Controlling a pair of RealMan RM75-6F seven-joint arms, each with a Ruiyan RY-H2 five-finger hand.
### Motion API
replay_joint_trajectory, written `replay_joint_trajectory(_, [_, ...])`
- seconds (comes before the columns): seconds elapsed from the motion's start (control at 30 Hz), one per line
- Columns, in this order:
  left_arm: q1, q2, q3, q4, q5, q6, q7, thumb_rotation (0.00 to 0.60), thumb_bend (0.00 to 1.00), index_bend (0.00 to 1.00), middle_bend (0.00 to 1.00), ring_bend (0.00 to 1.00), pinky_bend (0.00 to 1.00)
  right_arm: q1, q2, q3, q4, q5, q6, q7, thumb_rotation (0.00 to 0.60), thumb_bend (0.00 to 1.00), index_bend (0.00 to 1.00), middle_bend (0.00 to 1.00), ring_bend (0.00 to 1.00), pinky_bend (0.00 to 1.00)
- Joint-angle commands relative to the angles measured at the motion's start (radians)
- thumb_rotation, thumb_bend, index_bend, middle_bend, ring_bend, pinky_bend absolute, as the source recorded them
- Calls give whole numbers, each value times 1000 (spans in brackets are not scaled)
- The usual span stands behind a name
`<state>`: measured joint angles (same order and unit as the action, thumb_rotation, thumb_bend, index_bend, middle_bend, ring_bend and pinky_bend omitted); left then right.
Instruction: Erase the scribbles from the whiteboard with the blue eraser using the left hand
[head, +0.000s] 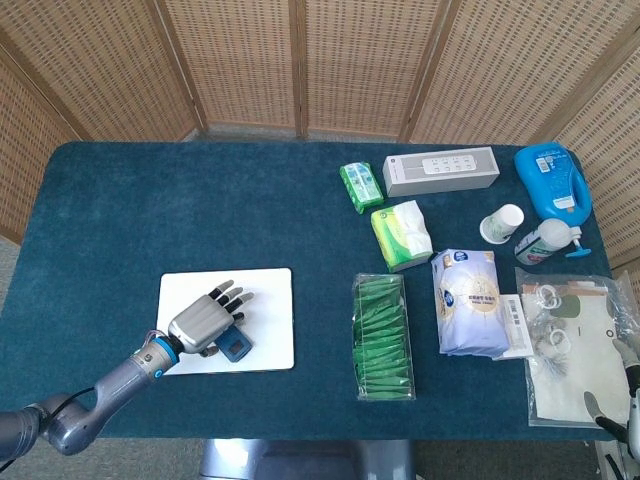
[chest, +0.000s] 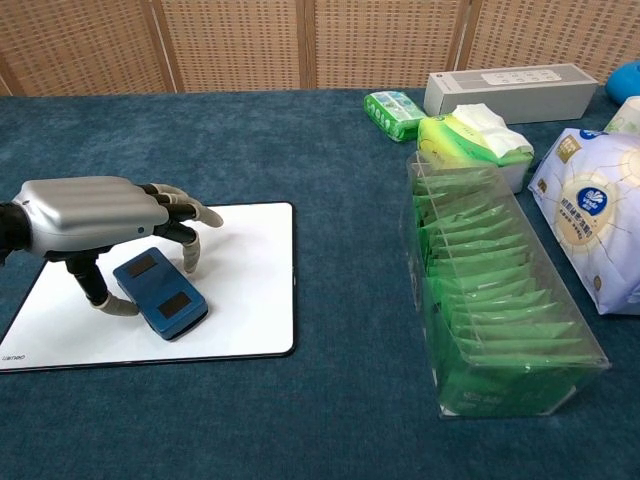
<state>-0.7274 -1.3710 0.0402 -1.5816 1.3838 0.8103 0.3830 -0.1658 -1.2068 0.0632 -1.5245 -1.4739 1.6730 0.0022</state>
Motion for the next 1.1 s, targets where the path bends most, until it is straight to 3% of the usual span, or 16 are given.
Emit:
replay_joint_trajectory(0.03, [0, -3, 0, 2, 1, 2, 0, 600, 280, 347, 0, 0, 0, -1, 0, -1, 0, 0, 0, 1, 600, 257, 140, 117, 0, 34])
replay_joint_trajectory(0.57, [9, -19, 0, 23, 28, 37, -17, 600, 280, 552, 58, 0, 0, -4, 2, -1, 0, -3, 5, 3, 600, 257, 140, 118, 0, 34])
replay_joint_trajectory(1.1, [11, -35, -12, 76, 7, 40, -15, 600, 280, 594, 78, 0, 0, -14, 11, -4, -7, -4, 14, 12, 600, 248, 140, 118, 0, 36])
